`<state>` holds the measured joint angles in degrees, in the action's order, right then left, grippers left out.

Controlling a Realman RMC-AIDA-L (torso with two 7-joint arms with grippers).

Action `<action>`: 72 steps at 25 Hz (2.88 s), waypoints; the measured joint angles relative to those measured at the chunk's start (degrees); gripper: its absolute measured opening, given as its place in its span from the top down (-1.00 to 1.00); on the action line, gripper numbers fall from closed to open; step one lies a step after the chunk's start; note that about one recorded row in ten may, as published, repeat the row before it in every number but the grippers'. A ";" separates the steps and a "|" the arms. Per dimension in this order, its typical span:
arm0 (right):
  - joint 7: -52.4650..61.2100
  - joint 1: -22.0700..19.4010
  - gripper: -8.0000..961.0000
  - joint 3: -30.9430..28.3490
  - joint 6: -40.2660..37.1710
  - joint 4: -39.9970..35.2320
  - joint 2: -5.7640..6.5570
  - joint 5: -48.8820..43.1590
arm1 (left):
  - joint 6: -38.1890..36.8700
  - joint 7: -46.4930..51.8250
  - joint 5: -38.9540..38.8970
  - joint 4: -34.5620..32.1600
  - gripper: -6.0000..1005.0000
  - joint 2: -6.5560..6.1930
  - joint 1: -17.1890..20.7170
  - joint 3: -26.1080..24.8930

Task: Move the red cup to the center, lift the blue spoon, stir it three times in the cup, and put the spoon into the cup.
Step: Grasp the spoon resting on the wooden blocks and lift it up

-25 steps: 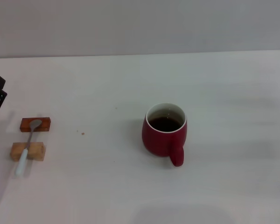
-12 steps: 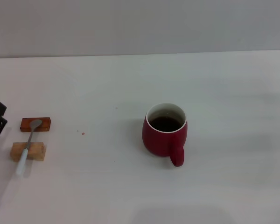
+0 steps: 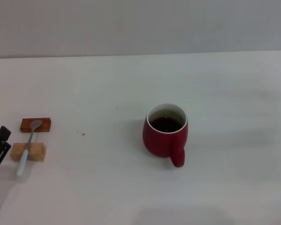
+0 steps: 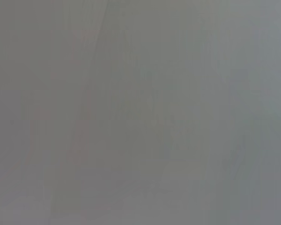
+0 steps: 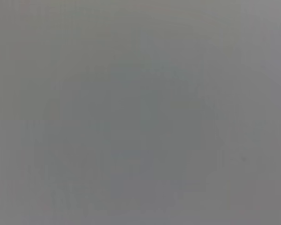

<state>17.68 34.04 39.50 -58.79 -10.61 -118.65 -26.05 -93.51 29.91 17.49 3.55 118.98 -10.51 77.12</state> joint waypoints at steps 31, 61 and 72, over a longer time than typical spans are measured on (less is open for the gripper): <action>-0.19 1.51 -0.23 0.57 2.20 0.15 0.09 -0.34 | 3.60 0.23 0.59 1.02 -0.56 0.04 1.68 8.02; -0.19 2.40 -0.23 0.76 2.19 0.15 0.09 -0.50 | 10.55 0.26 2.29 0.42 -0.55 -0.15 0.99 8.58; -0.23 2.36 -0.23 0.76 2.25 0.17 0.08 -0.50 | 10.80 0.31 2.34 0.55 -0.49 -0.06 0.94 8.57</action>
<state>17.44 36.40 40.25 -56.54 -10.43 -118.56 -26.55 -82.71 30.21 19.83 4.10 118.91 -9.57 85.69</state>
